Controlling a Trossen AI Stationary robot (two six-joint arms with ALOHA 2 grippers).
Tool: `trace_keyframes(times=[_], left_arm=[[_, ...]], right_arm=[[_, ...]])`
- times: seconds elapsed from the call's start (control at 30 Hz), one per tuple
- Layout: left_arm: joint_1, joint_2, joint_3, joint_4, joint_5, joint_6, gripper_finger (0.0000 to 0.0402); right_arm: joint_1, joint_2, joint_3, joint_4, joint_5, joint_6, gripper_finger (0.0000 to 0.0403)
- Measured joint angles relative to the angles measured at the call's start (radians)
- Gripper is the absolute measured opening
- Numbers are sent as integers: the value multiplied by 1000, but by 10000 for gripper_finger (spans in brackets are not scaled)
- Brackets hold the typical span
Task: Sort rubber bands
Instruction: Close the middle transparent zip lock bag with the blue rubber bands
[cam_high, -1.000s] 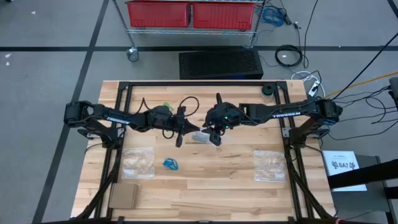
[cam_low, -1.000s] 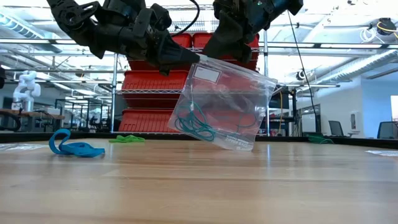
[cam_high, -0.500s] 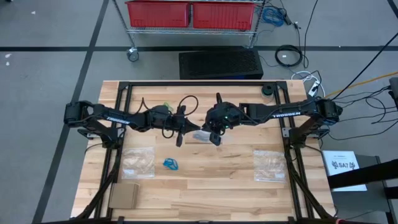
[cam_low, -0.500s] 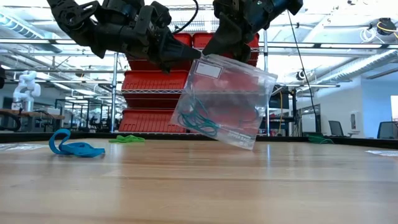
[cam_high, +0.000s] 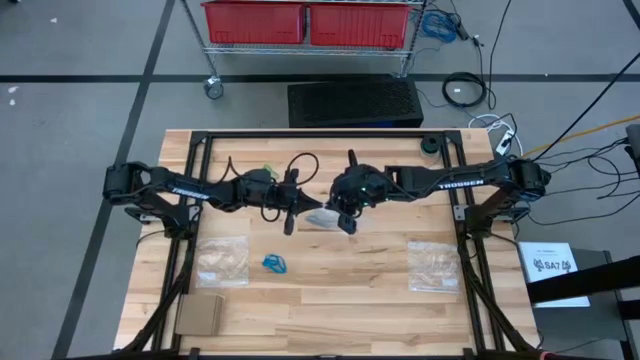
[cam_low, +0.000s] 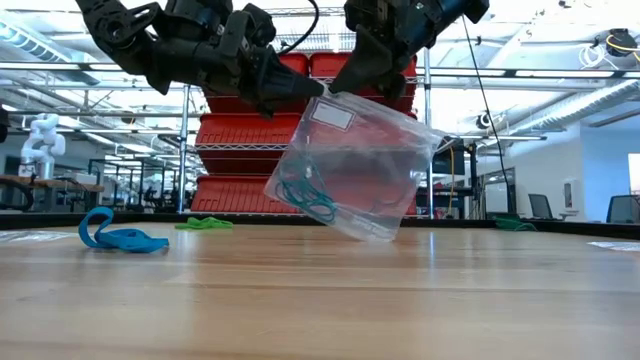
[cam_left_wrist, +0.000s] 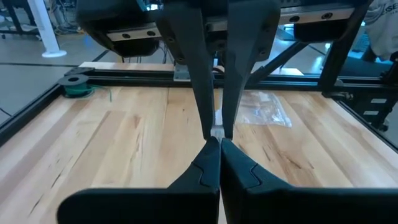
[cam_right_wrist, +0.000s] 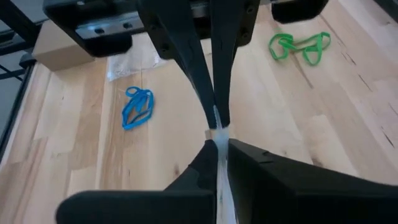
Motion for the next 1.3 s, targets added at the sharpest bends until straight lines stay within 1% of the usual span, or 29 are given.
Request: trace_keyframes(times=[0.37,0.87,1.3], left_arm=[[12,-17,-1,30,-2,0,0],[41,-27,-1,36,-2,-2,0],[41,-60,0,28,-2,-3,0]], right_arm=[[1,-1,0,-130,18,29,0],[66,0,-1,-263,25,91,1],[67,0,-1,-384,27,126,1]])
